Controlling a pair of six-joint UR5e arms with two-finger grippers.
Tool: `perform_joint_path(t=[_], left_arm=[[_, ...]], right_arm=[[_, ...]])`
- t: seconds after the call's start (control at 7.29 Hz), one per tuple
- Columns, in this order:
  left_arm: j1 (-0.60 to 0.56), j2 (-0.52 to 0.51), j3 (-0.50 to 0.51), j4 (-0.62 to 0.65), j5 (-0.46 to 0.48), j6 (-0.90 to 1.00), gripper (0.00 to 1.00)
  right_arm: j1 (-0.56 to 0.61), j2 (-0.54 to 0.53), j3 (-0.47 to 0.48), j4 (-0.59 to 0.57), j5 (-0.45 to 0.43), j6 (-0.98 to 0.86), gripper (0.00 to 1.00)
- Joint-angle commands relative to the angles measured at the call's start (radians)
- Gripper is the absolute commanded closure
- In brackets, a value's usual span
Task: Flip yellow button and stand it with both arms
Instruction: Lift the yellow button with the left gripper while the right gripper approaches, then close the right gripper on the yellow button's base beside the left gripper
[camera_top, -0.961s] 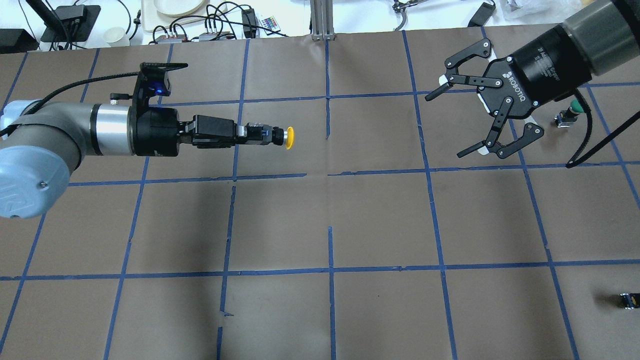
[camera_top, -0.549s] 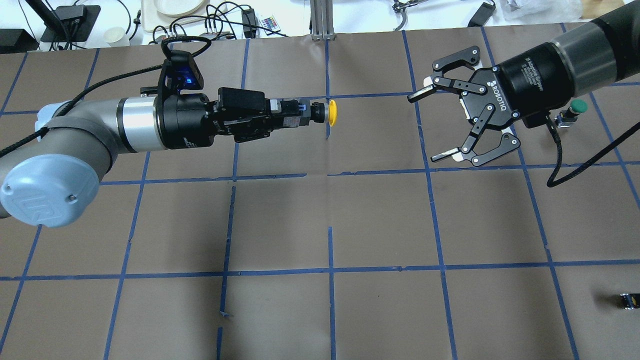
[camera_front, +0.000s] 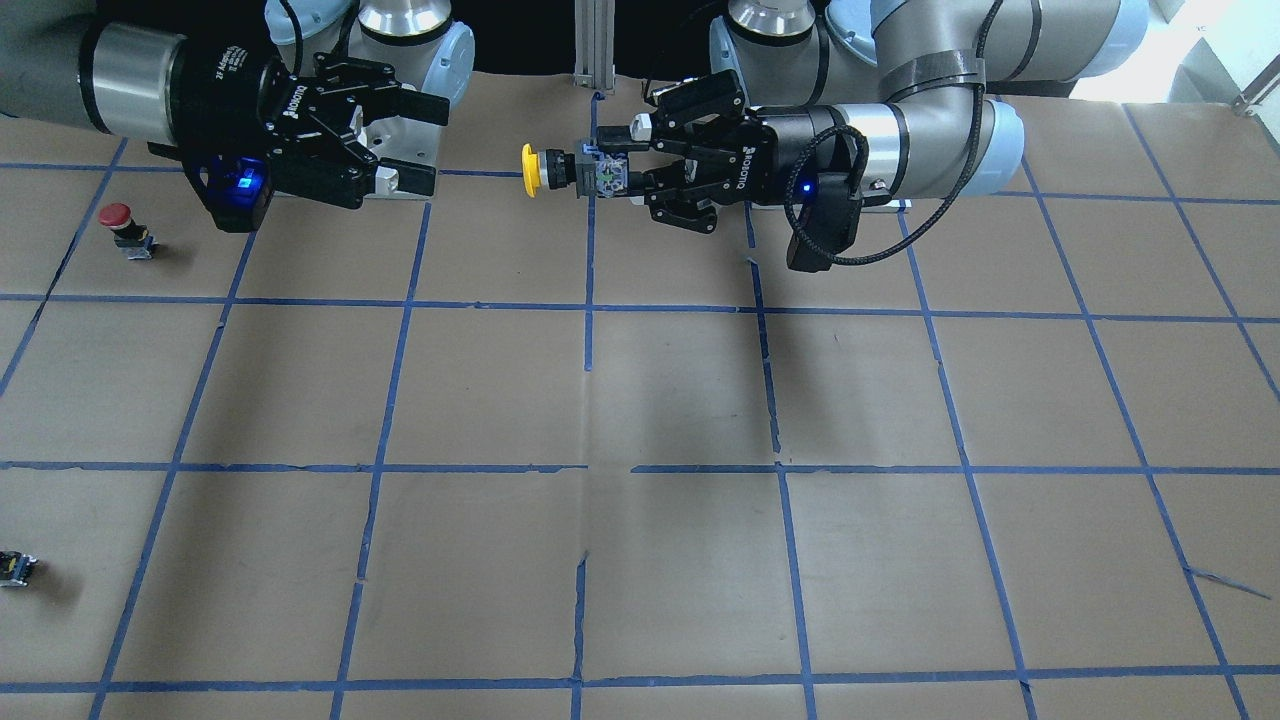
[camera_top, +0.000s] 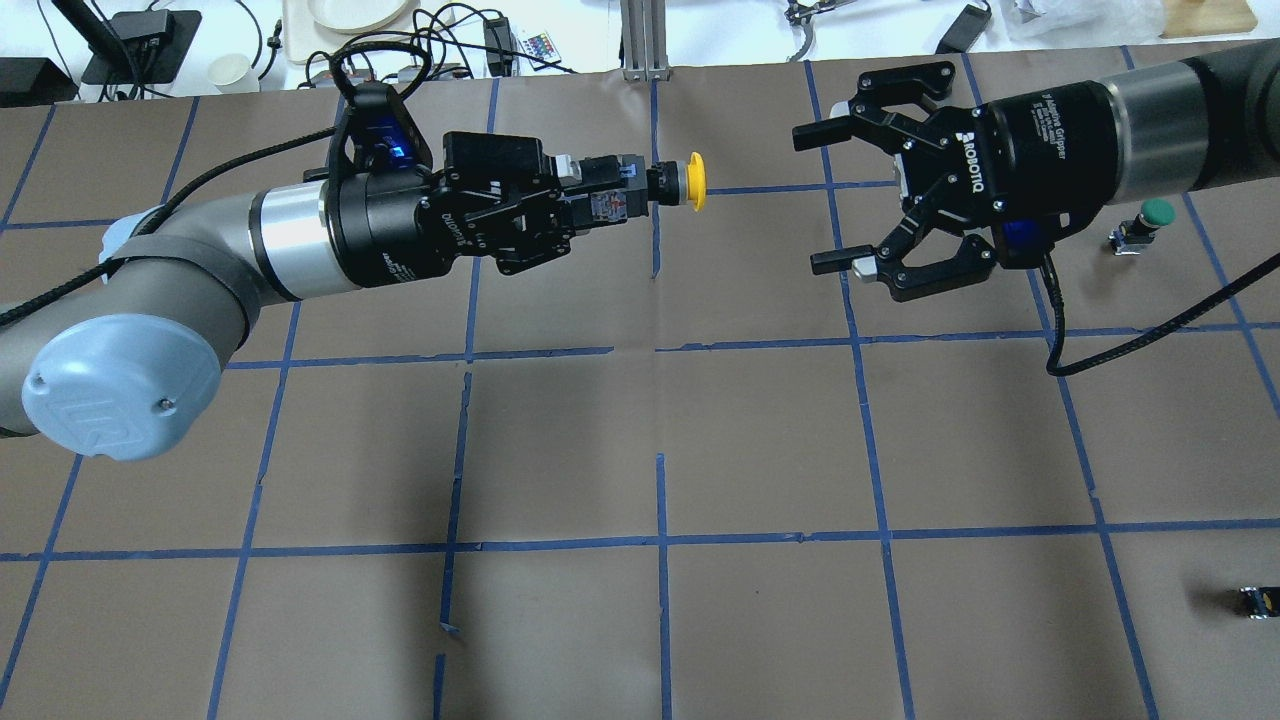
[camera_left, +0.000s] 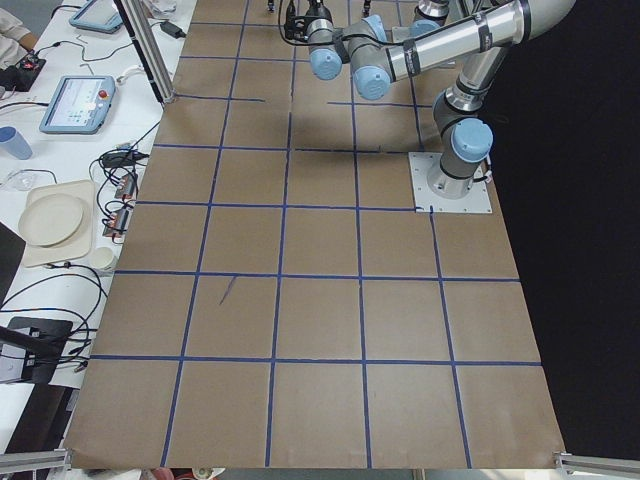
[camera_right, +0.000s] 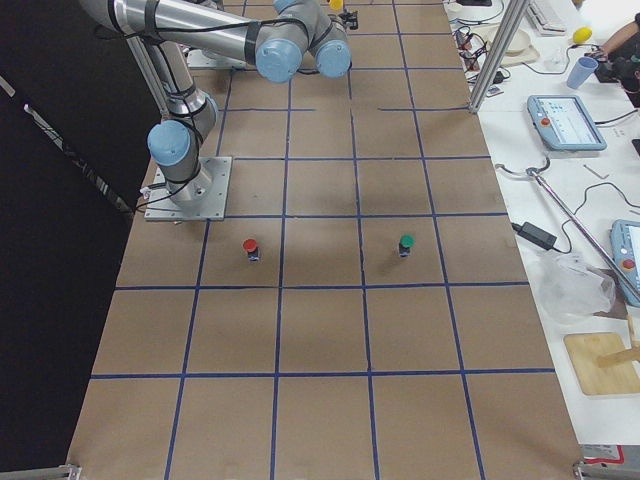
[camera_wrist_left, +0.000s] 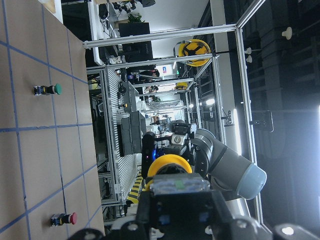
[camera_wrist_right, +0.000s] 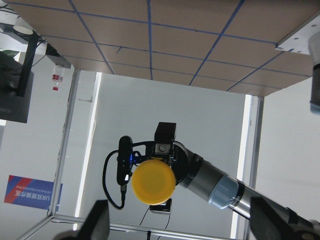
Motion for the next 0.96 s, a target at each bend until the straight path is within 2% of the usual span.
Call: perform_joint_path(t=[0.0,0.27,0.41,0.82], left_arm=[[-0.014,0.006,-0.001,0.002,-0.052,-0.01,0.97],[-0.032,0.003,-0.001,0.005,-0.068,-0.008,0.97],[-0.032,0.003,-0.001,0.005,-0.068,-0.008,0.97],[-0.032,0.001,-0.002,0.003,-0.066,-0.007,0.97]], right_arm=[[0.007,0.013,0.008,0.008,0.082,0.0,0.0],[0.014,0.01,0.043,0.014,0.085,0.0,0.0],[0.028,0.001,0.046,0.033,0.118,0.002,0.0],[0.057,-0.011,0.046,0.053,0.12,0.002,0.0]])
